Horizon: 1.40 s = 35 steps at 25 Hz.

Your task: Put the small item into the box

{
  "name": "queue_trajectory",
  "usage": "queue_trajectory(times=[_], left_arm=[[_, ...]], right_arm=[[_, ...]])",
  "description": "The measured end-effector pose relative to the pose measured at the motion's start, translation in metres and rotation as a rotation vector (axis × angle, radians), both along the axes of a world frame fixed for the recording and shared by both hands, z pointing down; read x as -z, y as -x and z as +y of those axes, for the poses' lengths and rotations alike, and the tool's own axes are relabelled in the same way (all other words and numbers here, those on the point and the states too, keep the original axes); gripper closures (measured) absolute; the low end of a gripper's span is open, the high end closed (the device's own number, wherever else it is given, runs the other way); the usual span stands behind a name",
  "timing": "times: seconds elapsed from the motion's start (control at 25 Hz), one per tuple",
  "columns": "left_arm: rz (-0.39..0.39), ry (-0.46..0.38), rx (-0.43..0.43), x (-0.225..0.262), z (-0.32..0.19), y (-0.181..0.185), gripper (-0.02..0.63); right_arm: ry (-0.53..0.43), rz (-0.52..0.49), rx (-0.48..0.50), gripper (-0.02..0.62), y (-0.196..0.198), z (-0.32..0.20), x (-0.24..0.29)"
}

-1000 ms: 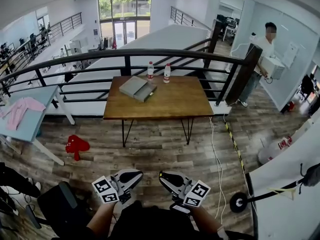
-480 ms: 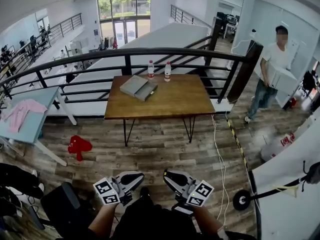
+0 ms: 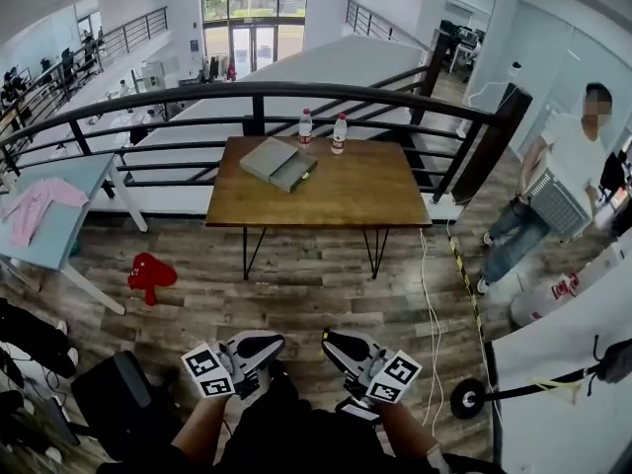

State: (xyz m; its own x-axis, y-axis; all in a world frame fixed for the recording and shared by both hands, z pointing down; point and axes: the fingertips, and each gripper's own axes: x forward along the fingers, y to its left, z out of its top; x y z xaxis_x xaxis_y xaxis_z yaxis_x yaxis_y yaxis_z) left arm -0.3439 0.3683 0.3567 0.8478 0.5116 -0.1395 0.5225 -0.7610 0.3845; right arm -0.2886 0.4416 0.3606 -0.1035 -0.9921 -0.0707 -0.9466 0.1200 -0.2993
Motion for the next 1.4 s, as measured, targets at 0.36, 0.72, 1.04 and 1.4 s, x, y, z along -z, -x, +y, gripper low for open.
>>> queue_trajectory(times=[0.36,0.72,1.04,1.4], left_arm=[[0.003,0.004,0.026,0.002,-0.053,-0.049,0.589],[0.011,0.009,-0.008,0.004,-0.103,-0.122,0.589],[0.028,0.030,-0.035,0.012,-0.150,-0.163,0.589],[0.028,0.048,-0.067,0.007,-0.177,-0.193,0.589]], right_arm=[[0.010,0.000,0.015,0.522,-0.048,-0.050,0.004],[0.031,0.023,0.004,0.522,-0.113,-0.106,0.009],[0.035,0.041,-0.022,0.522,-0.154,-0.154,0.021],[0.034,0.036,-0.082,0.522,-0.190,-0.173,0.021]])
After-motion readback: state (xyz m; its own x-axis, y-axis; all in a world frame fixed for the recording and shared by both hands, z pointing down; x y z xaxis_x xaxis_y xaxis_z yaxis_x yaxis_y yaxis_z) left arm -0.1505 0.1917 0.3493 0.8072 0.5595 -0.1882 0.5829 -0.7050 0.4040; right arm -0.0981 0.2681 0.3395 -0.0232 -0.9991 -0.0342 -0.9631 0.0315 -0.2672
